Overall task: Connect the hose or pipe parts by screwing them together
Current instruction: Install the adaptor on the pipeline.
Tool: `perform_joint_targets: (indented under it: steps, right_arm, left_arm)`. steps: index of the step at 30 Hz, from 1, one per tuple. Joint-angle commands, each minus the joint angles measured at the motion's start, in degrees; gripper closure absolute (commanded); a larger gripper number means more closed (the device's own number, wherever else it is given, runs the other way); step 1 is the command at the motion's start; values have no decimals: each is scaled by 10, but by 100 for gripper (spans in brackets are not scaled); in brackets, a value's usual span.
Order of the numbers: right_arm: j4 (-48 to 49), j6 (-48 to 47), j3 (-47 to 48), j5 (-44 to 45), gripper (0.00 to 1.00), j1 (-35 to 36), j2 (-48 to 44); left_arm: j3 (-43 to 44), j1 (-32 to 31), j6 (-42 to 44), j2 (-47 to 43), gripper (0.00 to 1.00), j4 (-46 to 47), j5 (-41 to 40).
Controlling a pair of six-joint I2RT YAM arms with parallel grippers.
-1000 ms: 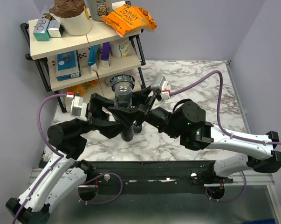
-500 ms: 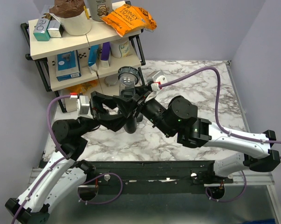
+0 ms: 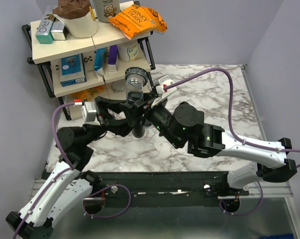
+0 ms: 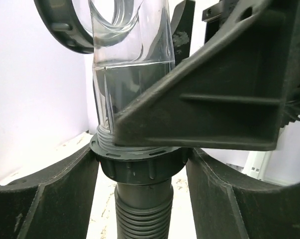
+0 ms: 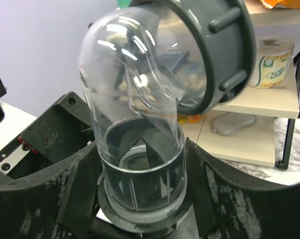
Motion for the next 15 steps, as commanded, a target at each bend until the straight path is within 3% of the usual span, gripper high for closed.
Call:
perform_joint_targets:
  steps: [1, 5, 8, 9, 12, 15]
  right_arm:
    - [-46, 5, 0, 15, 1, 7, -30]
    - [-92, -24, -9, -67, 0, -6, -79]
    - [-134, -24, -10, -258, 0, -65, -129]
    - [-139, -31, -14, -372, 0, -98, -142]
    - [-168, -73, -18, -581, 0, -156, -171]
    - [-214, -105, 37, -607, 0, -173, -152]
  left_arm:
    - [-1, 7, 23, -9, 100, 32, -33]
    - [4, 7, 17, -14, 100, 25, -6]
    - [6, 7, 5, -16, 100, 20, 30]
    - [9, 7, 0, -16, 100, 18, 49]
    - [16, 8, -39, -9, 100, 41, 145]
    - [27, 9, -76, 0, 100, 59, 210]
